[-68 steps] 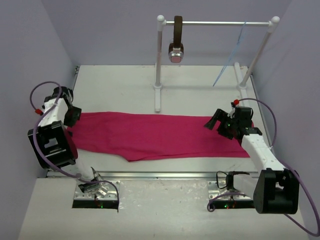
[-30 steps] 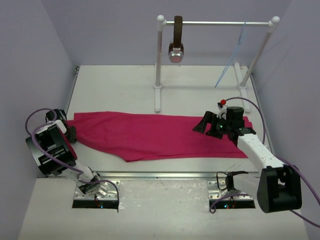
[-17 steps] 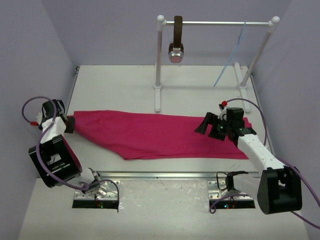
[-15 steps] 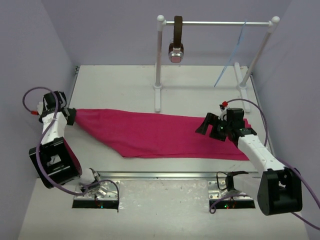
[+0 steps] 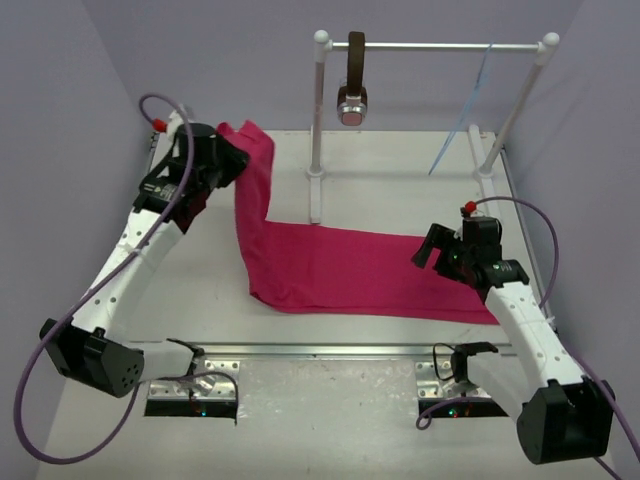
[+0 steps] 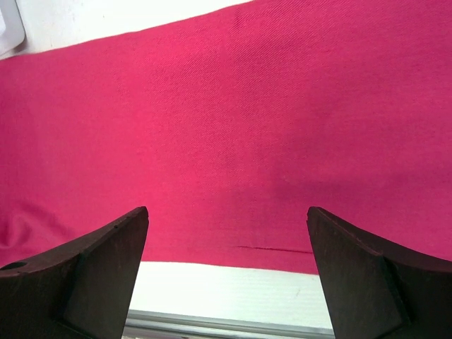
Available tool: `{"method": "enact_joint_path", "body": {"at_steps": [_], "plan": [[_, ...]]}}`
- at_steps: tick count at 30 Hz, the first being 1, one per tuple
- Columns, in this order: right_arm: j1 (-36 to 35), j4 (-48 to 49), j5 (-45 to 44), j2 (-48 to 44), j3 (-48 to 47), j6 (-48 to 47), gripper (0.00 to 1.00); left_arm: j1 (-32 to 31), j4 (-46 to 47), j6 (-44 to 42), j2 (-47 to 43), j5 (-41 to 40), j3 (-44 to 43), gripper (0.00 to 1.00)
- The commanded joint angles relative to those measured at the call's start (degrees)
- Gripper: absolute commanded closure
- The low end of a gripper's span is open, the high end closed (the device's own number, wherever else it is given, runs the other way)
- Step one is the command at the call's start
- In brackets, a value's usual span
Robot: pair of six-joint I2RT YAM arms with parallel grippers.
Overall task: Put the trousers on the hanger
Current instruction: Fold the trousers at the center of the board.
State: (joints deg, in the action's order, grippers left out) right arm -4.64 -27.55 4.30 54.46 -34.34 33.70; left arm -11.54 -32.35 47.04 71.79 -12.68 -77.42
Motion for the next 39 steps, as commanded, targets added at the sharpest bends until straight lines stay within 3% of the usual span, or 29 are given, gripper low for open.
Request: {"method": "enact_joint_path", "body": {"at_steps": [1,8,15,25,29,36,39], "plan": [[-0.19,-4.55,-5.96,-4.40,-3.71,0.77,0.06,-14.93,4.04,0.17,1.76,-6.20,-4.73,1.00],[-0.19,-13.48,-11.90,-12.60,-10.48,-0.17,0.06,-33.38,4.93,4.70,8.43,-15.97,-8.42,1.00],[-0.19,-20.13,-13.25,-18.12,-18.78,-0.72,0.06,-42.93,7.38,8.75,17.95,-21.04,-14.53,1.00],[-0.19,-25.66,-15.99,-21.01,-24.94,-2.54,0.05,-49.57,12.35,11.37,35.59,-22.99,-29.19,1.00],[-0.19,-27.03,-17.25,-21.73,-25.22,-3.55,0.05,-50.48,22.93,9.77,40.58,-18.73,-29.45,1.00],[-0.19,-27.82,-19.03,-22.77,-25.64,-5.25,0.04,-52.05,32.94,6.52,48.62,-14.06,-31.95,1.00],[-0.19,-27.82,-19.05,-22.70,-25.50,-5.49,0.04,-52.09,35.81,5.64,51.45,-12.23,-33.04,0.88]]}}
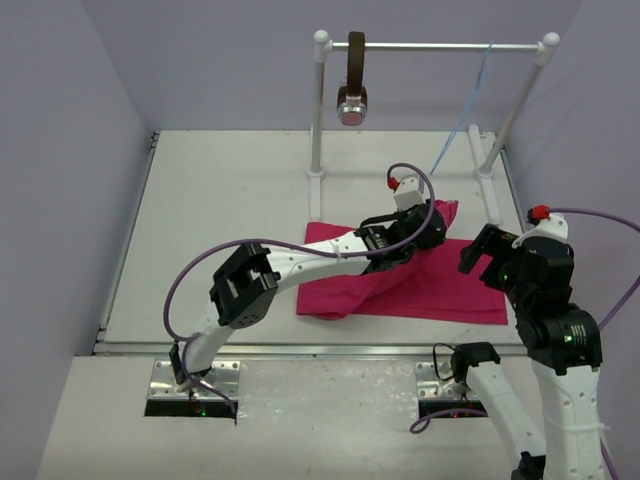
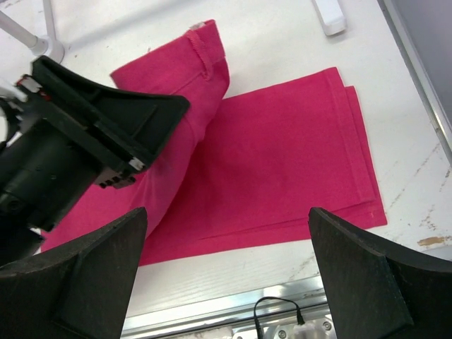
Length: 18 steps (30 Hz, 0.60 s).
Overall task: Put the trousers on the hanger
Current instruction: Fold the trousers at the center of the board.
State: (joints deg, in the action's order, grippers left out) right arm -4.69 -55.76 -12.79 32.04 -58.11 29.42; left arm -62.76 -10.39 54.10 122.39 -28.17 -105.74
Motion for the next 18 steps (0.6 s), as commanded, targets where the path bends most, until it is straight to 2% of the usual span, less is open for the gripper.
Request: {"method": "enact_joint_path", "body": {"at_steps": [1,4,7,10,12,13,14,15,16,17,18], "plan": [[-0.14,0.39,-1.88,-0.14,-1.66,-1.20,0.04,-0.88,14.48,-1.74,1.47,4.38,-5.08,0.83],[-0.15,0.39,-1.63,0.12,-1.40,-1.20,0.04,-0.96,18.56,-2.99,4.66,7.55,-6.31,0.85],[-0.15,0.39,-1.80,0.04,-1.56,-1.29,0.04,-1.40,18.30,-4.18,9.05,10.30,-12.06,1.00],[-0.15,0.15,-1.97,-0.30,-2.47,-1.53,0.04,-1.48,18.53,-5.01,11.69,12.27,-15.89,1.00],[-0.15,-0.02,-1.90,-0.46,-3.00,-1.73,0.04,-1.74,21.83,-6.85,11.91,13.73,-15.55,1.00],[-0.15,-0.05,-1.89,-0.49,-3.06,-1.87,0.04,-1.89,22.96,-7.93,11.98,14.57,-15.46,0.96],[-0.15,-0.05,-1.75,-0.42,-3.07,-1.91,0.04,-2.14,24.03,-9.64,12.20,14.79,-15.59,0.86],[-0.15,-0.12,-1.57,-0.26,-3.07,-1.91,0.04,-2.26,24.28,-10.34,12.81,15.15,-15.77,0.71],[-0.15,-0.07,-1.27,-0.16,-3.00,-1.91,0.04,-2.28,23.82,-10.48,13.62,15.77,-16.33,0.37],[-0.15,-0.05,-1.05,-0.14,-2.91,-1.84,0.04,-2.28,23.67,-10.70,13.84,16.15,-16.57,0.19],[-0.15,0.01,-1.01,-0.14,-2.89,-1.82,0.04,-2.28,22.79,-10.83,14.03,16.09,-16.54,0.11]]}}
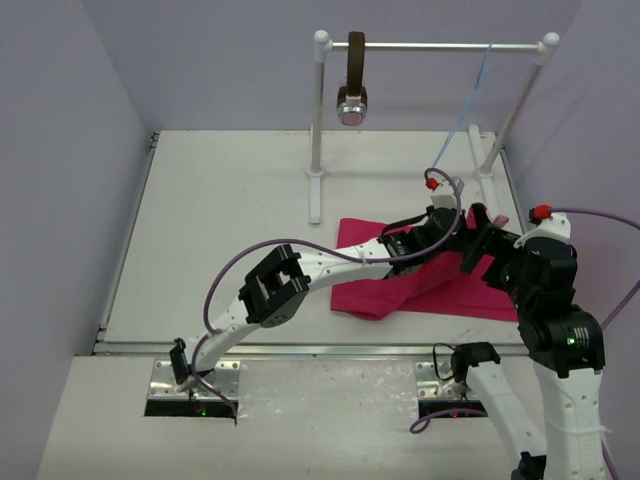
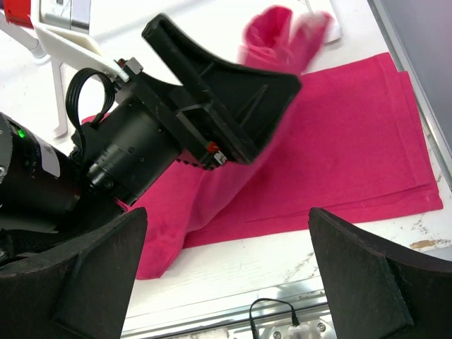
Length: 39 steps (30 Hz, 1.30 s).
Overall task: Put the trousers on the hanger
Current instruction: Fold the trousers at the center of the board.
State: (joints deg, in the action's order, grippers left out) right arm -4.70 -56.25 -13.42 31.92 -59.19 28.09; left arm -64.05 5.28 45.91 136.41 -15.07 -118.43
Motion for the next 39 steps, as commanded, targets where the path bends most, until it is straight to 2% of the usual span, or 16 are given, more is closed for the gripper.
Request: {"method": "enact_joint_path", "body": {"at_steps": [1,6,8,12,15,16,18,19,21,26,30,31,32,36,37,39], "plan": [[-0.13,0.53,-0.38,0.10,-1.69,-0.55,0.04,-0.99,6.53,-3.20,-0.03,2.83,-3.06,0.05],[-0.13,0.69,-0.40,0.84,-1.81,-0.77,0.04,0.36,6.28,-8.48,-10.66,-3.32,8.45,0.00],[-0.13,1.33,0.52,1.05,-1.53,-0.77,0.04,2.40,-2.78,-6.03,-15.48,-8.57,11.11,0.00],[-0.13,2.86,5.50,4.15,1.80,-2.06,0.04,10.17,-29.06,6.11,-21.59,-13.76,14.71,0.00],[-0.13,5.56,10.46,5.87,7.62,-1.30,0.04,15.84,-35.82,8.89,-26.31,-11.84,26.45,0.00],[-0.13,6.82,12.09,5.81,8.51,-1.01,0.04,16.84,-35.21,7.84,-27.72,-9.18,31.19,0.00],[-0.13,7.90,14.34,6.54,9.07,-0.48,0.04,18.99,-25.01,3.95,-31.38,-1.64,39.72,0.00],[-0.13,8.68,15.84,7.06,9.38,-0.01,0.05,20.97,-17.54,1.58,-31.98,5.80,45.69,0.01],[-0.13,10.57,17.97,9.25,11.28,0.52,0.05,23.87,-11.33,-0.28,-31.47,15.41,51.78,0.04],[-0.16,15.67,22.29,14.83,19.18,0.21,0.08,24.76,-6.34,-4.15,-25.93,23.50,52.73,0.07],[-0.25,17.58,22.90,15.54,21.48,0.18,0.08,24.88,-2.03,-4.49,-22.16,27.37,52.49,0.16],[-0.31,17.60,22.76,15.49,21.46,0.07,0.08,24.94,-1.75,-4.35,-21.43,27.45,52.45,0.20],[-0.31,17.68,22.31,15.34,21.40,-0.05,0.08,24.93,-1.36,-4.16,-20.36,27.80,52.54,0.32],[-0.31,18.14,21.74,15.49,21.40,-0.06,0.08,25.40,-1.81,-3.36,-17.87,28.07,52.60,0.88],[-0.31,18.37,21.95,15.72,21.46,-0.18,0.08,25.71,-4.10,-2.68,-18.09,25.65,52.78,0.97],[-0.27,18.68,22.00,16.77,21.59,-0.41,0.08,27.10,-8.26,-1.33,-21.51,19.05,55.25,1.00]]}}
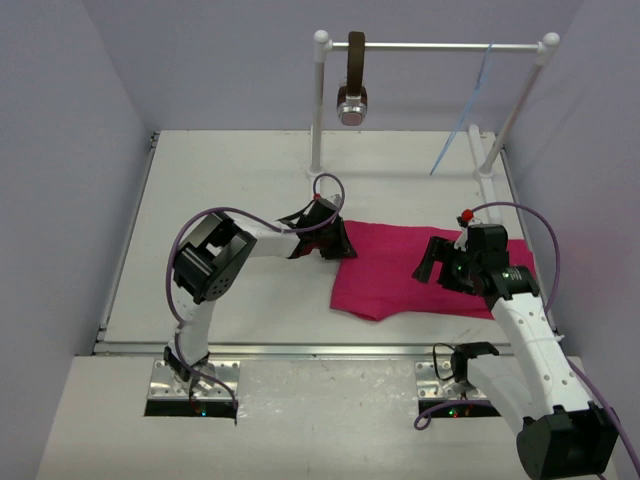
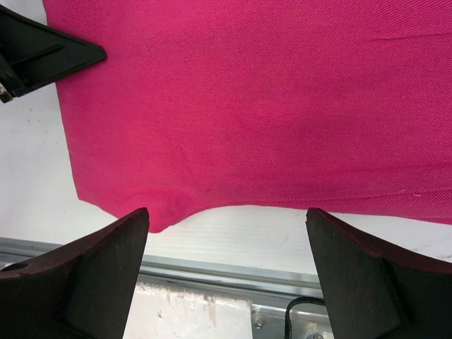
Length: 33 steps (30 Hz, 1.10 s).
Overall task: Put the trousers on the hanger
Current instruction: Fold the trousers at the center of the board.
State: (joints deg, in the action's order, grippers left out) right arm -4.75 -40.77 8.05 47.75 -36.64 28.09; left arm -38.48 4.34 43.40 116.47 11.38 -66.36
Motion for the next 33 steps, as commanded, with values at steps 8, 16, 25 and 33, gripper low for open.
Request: {"method": "enact_joint_path", "body": {"at_steps": [8,16,25,33], "plan": [[-4.58,9.39,0.07,10.62,1.57,1.34,0.10,11.20,-29.49,2.89,-25.86,-35.25,11.96,1.00],[-7.92,15.01,-1.48,14.64,-2.86,2.33,0.09,16.50,-36.60,-4.80,-31.75,-39.38,12.75,0.98],[-8.43,18.23,0.06,33.59,-14.72,0.17,0.19,17.91,-37.40,-7.17,-29.16,-38.13,10.02,0.16],[-8.34,17.89,-1.58,47.09,-21.64,-2.20,0.26,17.96,-38.98,-7.03,-35.62,-36.82,10.73,0.00]]}}
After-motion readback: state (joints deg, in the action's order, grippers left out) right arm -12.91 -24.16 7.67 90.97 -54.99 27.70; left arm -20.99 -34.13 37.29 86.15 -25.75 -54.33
